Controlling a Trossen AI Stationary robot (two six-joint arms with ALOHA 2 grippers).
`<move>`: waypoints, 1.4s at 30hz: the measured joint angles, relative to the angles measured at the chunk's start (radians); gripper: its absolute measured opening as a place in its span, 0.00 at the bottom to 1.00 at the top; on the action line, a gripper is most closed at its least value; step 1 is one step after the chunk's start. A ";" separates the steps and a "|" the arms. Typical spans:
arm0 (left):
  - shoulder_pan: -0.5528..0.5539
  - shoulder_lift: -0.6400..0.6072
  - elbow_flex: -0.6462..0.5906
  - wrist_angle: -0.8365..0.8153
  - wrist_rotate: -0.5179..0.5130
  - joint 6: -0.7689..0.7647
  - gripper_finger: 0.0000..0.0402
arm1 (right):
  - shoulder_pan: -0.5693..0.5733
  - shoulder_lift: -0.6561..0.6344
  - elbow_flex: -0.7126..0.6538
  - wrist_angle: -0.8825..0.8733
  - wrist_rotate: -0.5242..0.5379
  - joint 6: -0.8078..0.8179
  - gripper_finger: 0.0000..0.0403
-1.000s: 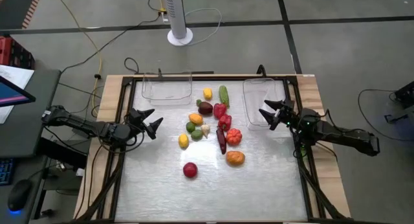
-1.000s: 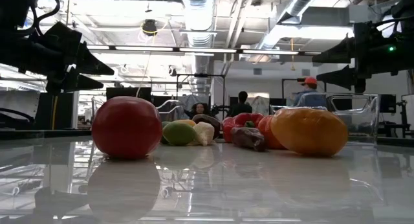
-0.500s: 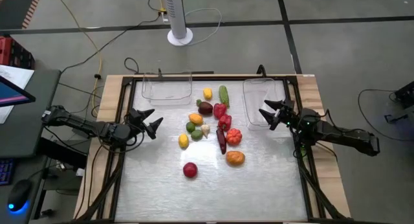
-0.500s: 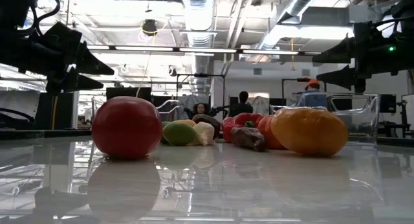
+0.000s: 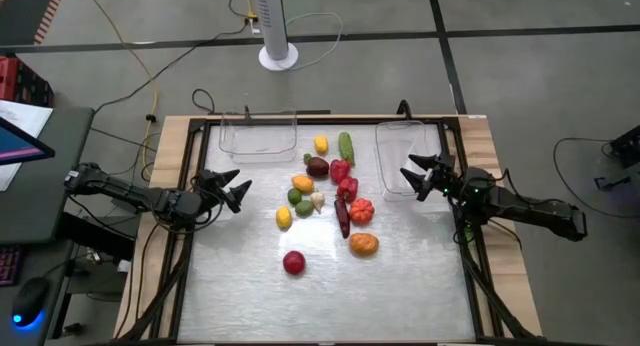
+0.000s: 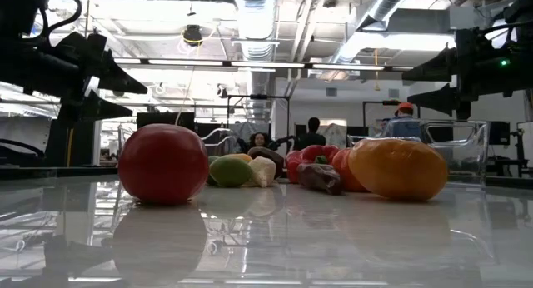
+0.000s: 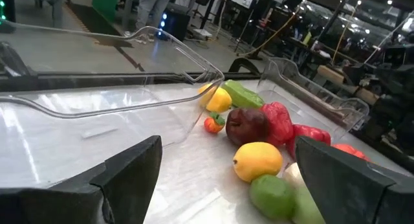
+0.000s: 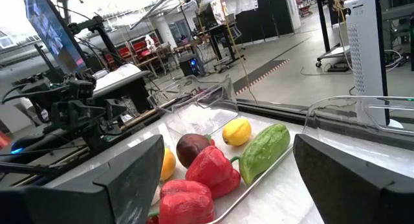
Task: Sort produce into baskets
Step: Put the brown potato into the right transparent bin
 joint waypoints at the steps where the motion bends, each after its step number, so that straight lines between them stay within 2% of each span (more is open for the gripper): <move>1: 0.000 0.000 0.000 0.000 0.000 -0.006 0.84 | 0.000 0.000 0.000 0.000 0.000 0.000 0.92; 11: 0.000 0.000 0.000 0.004 0.000 0.091 0.84 | 0.000 0.000 0.000 0.000 0.000 0.000 0.92; 24: 0.000 0.000 0.000 0.007 0.024 0.038 0.84 | 0.000 0.000 0.000 0.000 0.000 0.000 0.92; 28: 0.000 0.000 0.000 0.129 0.035 0.067 0.84 | 0.000 0.000 0.000 0.000 0.000 0.000 0.92; 30: 0.000 0.000 0.004 0.201 0.136 0.164 0.84 | 0.000 0.000 0.000 0.008 0.001 0.000 0.92; 34: 0.000 0.001 0.026 0.278 0.469 0.328 0.84 | -0.003 0.000 0.000 0.048 0.001 0.001 0.92; 36: -0.001 -0.001 0.027 0.309 0.603 0.385 0.84 | 0.000 0.000 0.000 0.067 0.001 0.029 0.92; 39: -0.001 0.001 0.027 0.288 0.693 0.410 0.84 | 0.006 0.000 0.000 0.108 0.001 0.136 0.92; 42: 0.000 0.001 0.027 0.259 0.732 0.384 0.84 | 0.006 0.000 0.000 0.116 0.001 0.164 0.92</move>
